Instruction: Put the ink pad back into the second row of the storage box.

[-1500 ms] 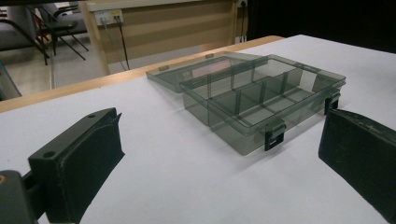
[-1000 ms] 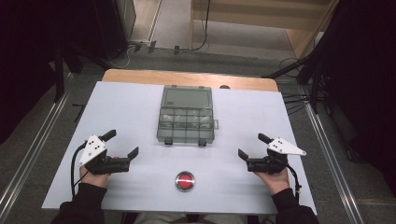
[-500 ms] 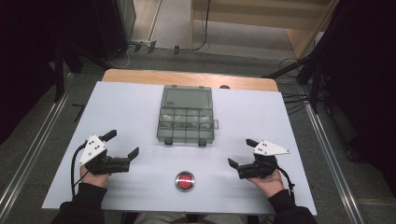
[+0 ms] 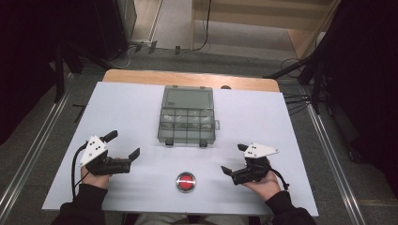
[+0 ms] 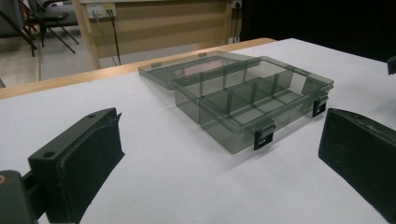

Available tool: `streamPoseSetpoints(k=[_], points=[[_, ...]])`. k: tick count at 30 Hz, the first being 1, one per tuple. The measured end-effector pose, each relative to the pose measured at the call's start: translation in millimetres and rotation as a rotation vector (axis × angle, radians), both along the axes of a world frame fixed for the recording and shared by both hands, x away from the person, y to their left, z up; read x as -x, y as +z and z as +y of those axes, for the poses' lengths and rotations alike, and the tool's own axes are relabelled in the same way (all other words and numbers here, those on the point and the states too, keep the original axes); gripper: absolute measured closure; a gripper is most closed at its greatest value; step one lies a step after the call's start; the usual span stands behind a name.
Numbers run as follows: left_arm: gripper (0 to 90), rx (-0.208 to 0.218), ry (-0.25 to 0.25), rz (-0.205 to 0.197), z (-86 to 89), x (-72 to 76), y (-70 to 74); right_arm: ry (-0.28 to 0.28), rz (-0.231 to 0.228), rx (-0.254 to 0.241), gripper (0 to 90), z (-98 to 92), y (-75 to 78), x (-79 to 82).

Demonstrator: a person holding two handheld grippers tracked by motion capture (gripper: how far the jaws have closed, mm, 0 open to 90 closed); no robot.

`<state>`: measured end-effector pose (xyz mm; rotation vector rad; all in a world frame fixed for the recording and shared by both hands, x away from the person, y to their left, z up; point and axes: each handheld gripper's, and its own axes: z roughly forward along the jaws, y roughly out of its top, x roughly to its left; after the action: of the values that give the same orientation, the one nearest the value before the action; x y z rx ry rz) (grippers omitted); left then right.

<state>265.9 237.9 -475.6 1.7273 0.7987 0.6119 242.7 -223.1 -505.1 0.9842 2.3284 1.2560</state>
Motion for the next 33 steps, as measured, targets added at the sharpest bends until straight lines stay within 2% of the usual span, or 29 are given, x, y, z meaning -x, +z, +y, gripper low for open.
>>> streamPoseSetpoints(k=[8, 14, 25, 33], points=[[0.0, 0.005, 0.0, -0.002, 0.4, 0.3, 0.3, 0.058, 0.024, -0.011, 0.0, 13.6, 5.2, 1.4], [0.0, 0.006, 0.001, 0.001, 0.1, 0.1, -0.1, 0.1, 0.026, -0.007, 0.0, 26.6, 7.5, 1.6], [0.0, 0.0, -0.001, 0.004, 0.0, -0.1, -0.4, 0.183, 0.039, 0.026, 0.0, 57.4, 10.6, 0.1], [0.0, 0.004, -0.004, 0.005, -0.1, -0.3, -0.5, 0.222, 0.051, 0.04, 0.0, 74.2, 11.2, -2.2]])
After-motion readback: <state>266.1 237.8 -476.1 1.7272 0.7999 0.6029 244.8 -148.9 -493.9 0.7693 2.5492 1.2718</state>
